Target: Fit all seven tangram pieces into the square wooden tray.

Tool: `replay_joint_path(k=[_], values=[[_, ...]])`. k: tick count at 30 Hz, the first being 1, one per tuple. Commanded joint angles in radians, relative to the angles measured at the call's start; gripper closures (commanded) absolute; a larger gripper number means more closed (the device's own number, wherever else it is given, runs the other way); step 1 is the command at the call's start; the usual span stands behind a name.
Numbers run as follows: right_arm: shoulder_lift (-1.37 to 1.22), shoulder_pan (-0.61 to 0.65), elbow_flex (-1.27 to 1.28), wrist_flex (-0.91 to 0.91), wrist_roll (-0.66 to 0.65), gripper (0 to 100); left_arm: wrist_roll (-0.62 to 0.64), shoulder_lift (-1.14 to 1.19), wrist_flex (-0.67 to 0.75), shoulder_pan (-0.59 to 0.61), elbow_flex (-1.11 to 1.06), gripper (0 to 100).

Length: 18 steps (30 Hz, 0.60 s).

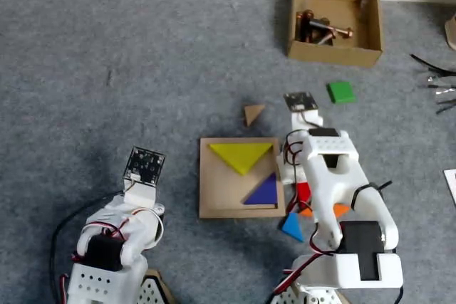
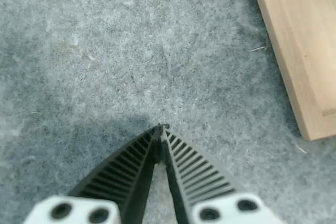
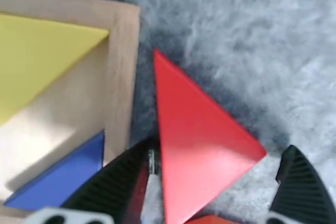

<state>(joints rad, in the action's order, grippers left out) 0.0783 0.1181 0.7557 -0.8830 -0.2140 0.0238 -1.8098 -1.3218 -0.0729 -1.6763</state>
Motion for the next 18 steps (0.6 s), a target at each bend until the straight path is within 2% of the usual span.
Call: replay_joint_path(k=[1, 6, 18], values=[[0.021, 0.022, -0.021, 0.038, -0.018, 66.3, 0.006, -0.004, -0.005, -0.015, -0.019, 99], [0.021, 0.022, -0.022, 0.038, -0.018, 72.4, 0.006, -0.004, -0.005, -0.015, -0.019, 99], [0.021, 0.022, -0.021, 0.038, -0.018, 72.8, 0.006, -0.004, -0.005, -0.015, -0.019, 99]])
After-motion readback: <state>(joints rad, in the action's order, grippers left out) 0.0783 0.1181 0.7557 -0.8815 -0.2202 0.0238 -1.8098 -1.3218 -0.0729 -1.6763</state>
